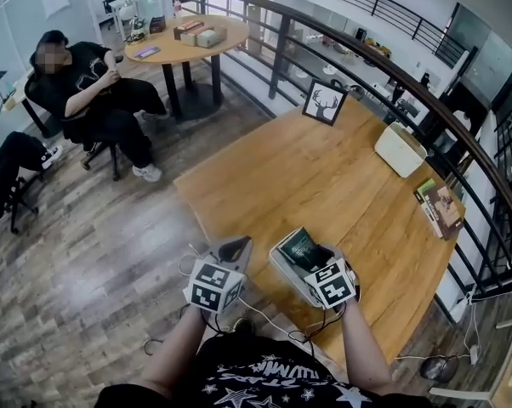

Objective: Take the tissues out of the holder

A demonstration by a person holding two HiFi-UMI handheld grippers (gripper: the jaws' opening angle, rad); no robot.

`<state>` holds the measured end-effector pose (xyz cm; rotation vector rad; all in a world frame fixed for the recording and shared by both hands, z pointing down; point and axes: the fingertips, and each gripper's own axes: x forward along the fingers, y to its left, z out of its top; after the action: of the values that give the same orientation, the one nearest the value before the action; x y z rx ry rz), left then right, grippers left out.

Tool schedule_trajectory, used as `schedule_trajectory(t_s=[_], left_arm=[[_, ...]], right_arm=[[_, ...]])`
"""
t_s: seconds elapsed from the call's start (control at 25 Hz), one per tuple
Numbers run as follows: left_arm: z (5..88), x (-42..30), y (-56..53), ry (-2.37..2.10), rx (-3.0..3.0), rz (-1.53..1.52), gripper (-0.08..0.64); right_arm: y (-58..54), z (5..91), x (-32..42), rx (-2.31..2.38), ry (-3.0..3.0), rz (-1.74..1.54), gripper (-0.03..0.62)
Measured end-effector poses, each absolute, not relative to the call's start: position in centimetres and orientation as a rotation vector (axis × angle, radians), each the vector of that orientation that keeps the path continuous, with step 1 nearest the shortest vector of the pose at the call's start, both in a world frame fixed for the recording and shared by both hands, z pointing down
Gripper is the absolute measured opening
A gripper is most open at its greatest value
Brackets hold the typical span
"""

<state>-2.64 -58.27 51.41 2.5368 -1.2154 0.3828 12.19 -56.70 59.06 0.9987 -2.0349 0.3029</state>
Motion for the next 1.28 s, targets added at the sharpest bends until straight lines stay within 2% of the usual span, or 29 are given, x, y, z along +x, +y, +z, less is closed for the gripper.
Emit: schedule_trajectory(t_s=[0.44, 0.68, 1.28], left_arm=[[51.1, -0.9, -56.1, -1.218, 2.532, 0.371, 0.012], [50.5, -0.1, -53.9, -1.226, 2.54, 0.38, 0.012], [49.4, 3.7, -46.4, -1.23, 2.561, 0.4, 0.012]], right_arm=[[-56.0, 54.1, 13.0, 1.11, -2.16, 0.243, 0.336], [-54.5, 52.7, 14.0, 1.189, -2.283, 0.391, 0.336], [-47.7, 48.3, 16.3, 1.274, -2.451, 0.313, 0.336]])
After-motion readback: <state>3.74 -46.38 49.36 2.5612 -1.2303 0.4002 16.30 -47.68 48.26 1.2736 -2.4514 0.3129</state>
